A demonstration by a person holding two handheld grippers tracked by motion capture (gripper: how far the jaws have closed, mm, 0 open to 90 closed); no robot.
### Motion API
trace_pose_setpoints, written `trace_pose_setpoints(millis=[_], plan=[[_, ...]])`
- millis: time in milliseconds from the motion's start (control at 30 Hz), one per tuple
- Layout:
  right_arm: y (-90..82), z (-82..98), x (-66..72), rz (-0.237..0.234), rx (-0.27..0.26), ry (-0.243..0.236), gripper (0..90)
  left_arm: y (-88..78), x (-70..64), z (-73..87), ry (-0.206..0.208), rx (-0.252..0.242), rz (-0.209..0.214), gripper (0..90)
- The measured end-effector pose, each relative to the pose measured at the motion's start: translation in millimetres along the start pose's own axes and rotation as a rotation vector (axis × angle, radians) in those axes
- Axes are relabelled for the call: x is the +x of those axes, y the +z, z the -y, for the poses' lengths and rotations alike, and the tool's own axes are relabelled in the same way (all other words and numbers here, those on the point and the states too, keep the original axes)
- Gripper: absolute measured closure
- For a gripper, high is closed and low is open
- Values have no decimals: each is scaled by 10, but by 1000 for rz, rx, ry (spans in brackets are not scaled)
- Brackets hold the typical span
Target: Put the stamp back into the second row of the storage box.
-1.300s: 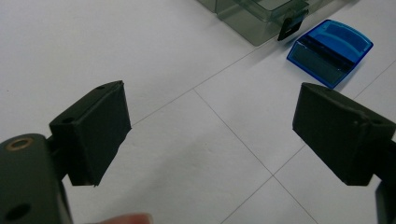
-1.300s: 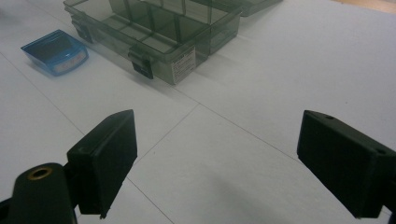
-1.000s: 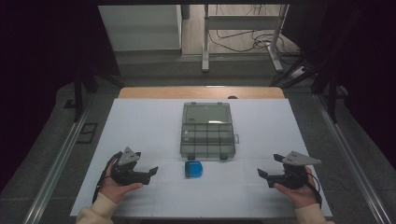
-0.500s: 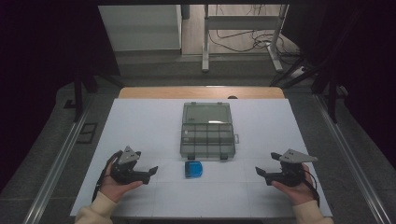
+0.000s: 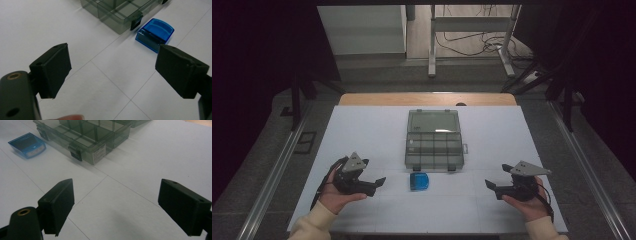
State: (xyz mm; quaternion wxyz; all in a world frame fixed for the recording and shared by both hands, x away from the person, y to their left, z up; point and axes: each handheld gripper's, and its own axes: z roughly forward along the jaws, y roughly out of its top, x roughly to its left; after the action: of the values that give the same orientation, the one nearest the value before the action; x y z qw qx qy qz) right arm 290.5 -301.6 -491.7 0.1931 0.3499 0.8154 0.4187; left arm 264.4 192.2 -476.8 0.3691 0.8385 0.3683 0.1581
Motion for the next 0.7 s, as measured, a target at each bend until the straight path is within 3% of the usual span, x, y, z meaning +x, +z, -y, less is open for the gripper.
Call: trace_pose_setpoints(millis=[333,700], plan=[[5,28,10,11,11,-2,137,73,-74,-225,84,41,70,152],[10,26,8,29,15,-4,136,60,-251,-535,169,21,116,157]])
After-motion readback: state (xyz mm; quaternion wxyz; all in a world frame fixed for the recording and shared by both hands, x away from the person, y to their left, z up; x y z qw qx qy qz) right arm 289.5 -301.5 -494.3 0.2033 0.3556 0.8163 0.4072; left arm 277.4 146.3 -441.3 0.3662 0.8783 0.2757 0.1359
